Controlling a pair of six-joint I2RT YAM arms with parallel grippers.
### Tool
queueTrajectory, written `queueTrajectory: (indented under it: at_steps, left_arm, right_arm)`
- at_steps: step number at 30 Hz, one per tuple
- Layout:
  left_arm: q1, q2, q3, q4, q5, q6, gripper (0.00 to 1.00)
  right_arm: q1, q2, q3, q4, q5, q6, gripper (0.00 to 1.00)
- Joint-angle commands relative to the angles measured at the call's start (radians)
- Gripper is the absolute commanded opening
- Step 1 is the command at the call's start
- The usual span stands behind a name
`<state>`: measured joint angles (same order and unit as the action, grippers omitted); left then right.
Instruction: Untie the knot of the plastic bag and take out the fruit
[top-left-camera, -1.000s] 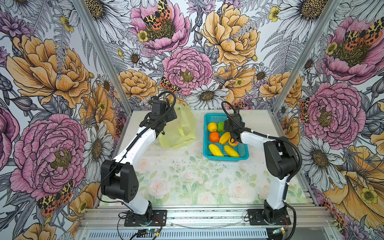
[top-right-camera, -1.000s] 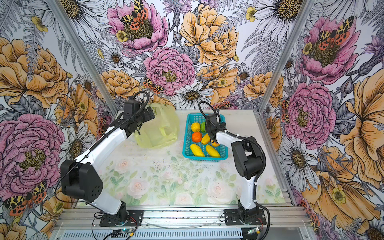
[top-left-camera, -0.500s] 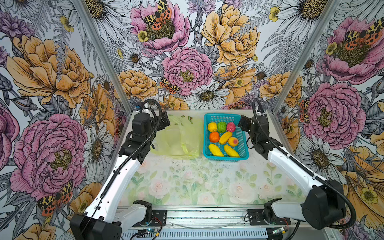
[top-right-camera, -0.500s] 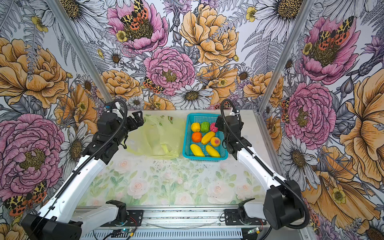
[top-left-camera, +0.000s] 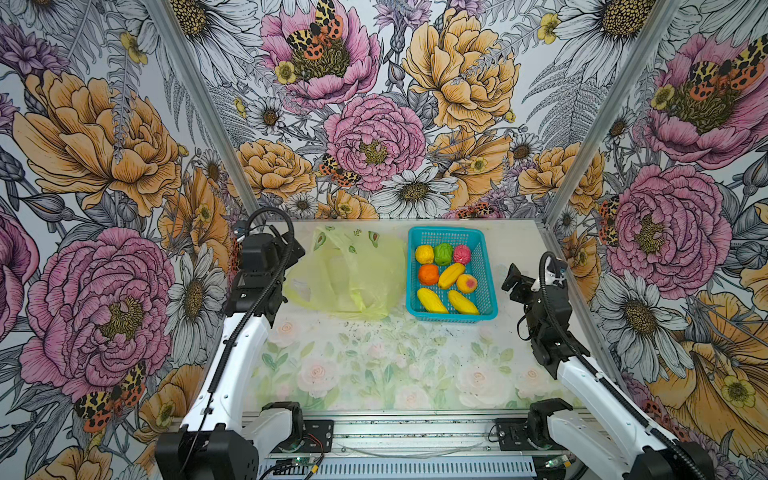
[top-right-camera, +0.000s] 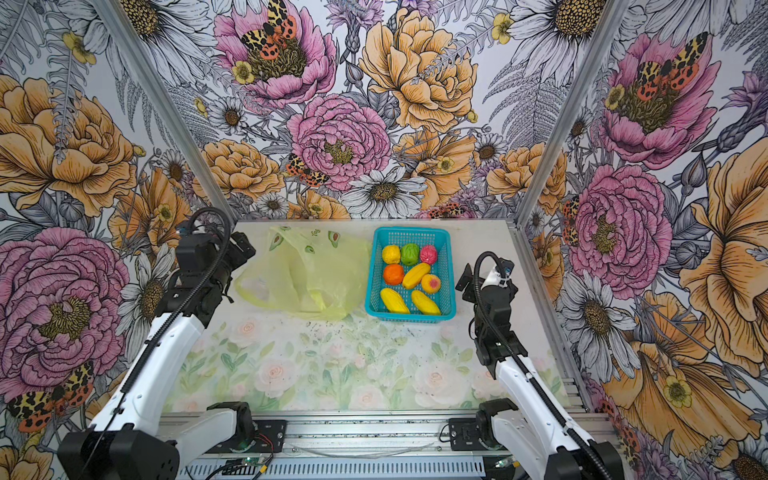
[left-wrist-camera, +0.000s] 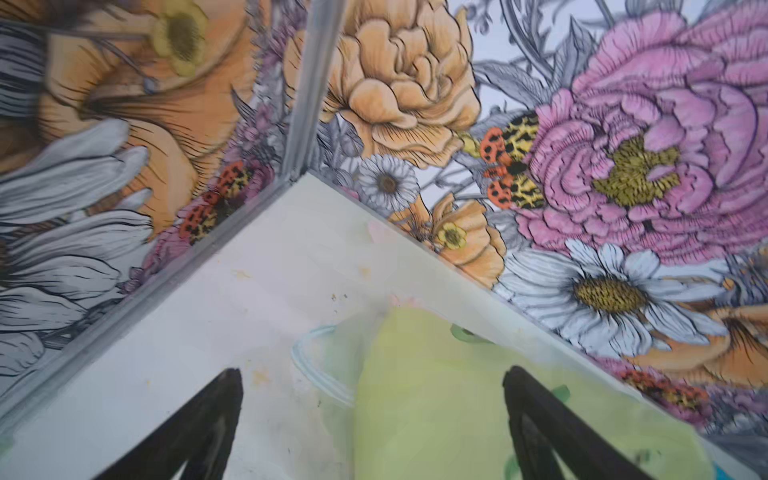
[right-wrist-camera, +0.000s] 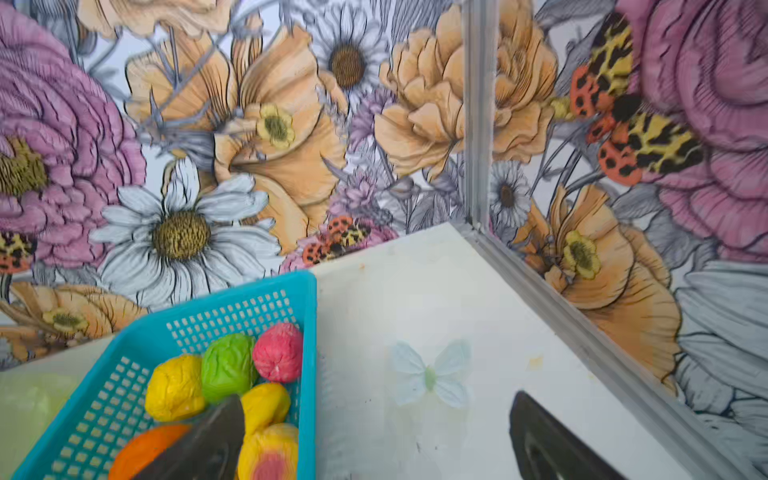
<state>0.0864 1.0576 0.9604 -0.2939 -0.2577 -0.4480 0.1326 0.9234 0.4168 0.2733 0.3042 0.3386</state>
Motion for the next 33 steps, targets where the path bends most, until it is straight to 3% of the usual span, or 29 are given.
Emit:
queueTrajectory:
  at_steps: [1, 4, 7, 9, 11, 14, 16, 19, 21, 23, 25, 29, 30, 33]
  left_arm:
    - [0.127, 0.015, -0.152, 0.174, -0.013, -0.019, 0.99]
    - [0.235, 0.091, -0.314, 0.385, 0.057, -0.027, 0.99]
    - [0.302, 0.141, -0.37, 0.465, 0.097, -0.054, 0.99]
    - [0.304, 0.143, -0.382, 0.486, 0.07, -0.023, 0.99]
    - [0.295, 0.137, -0.416, 0.516, -0.014, -0.026, 0.99]
    - [0.251, 0.162, -0.519, 0.732, -0.052, -0.014, 0.99]
    - [0.197, 0.206, -0.528, 0.82, -0.059, 0.034, 0.99]
    - [0.121, 0.261, -0.467, 0.82, -0.013, 0.123, 0.99]
    - [0.067, 0.258, -0.465, 0.838, -0.063, 0.169, 0.99]
    - [0.026, 0.246, -0.519, 0.964, -0.081, 0.214, 0.99]
    - [-0.006, 0.228, -0.556, 1.021, -0.098, 0.246, 0.99]
    - [-0.038, 0.195, -0.57, 0.957, -0.172, 0.279, 0.99]
    - [-0.037, 0.21, -0.566, 0.924, -0.209, 0.267, 0.99]
    - [-0.014, 0.308, -0.55, 0.977, -0.117, 0.275, 0.99]
  right_arm:
    - [-0.082, 0.087, 0.017, 0.163, -0.106, -0.026, 1.0]
    - [-0.151, 0.233, 0.037, 0.181, -0.095, 0.002, 0.99]
    - [-0.159, 0.304, 0.031, 0.197, 0.005, -0.014, 0.99]
    - [-0.174, 0.299, 0.025, 0.181, 0.031, -0.022, 0.99]
    - [-0.175, 0.277, -0.041, 0.283, 0.079, -0.063, 1.0]
    - [-0.175, 0.322, -0.123, 0.451, 0.146, -0.08, 1.0]
    - [-0.171, 0.364, -0.11, 0.467, 0.132, -0.103, 1.0]
    - [-0.171, 0.386, -0.097, 0.477, 0.076, -0.122, 0.98]
    - [-0.173, 0.444, -0.147, 0.635, 0.061, -0.128, 1.0]
    - [-0.181, 0.502, -0.184, 0.792, 0.016, -0.138, 0.99]
    - [-0.174, 0.502, -0.164, 0.735, -0.004, -0.153, 0.99]
    - [-0.183, 0.633, -0.135, 0.846, -0.182, -0.209, 0.99]
    - [-0.184, 0.594, -0.125, 0.76, -0.208, -0.215, 0.99]
    - [-0.179, 0.605, -0.111, 0.757, -0.167, -0.206, 1.0]
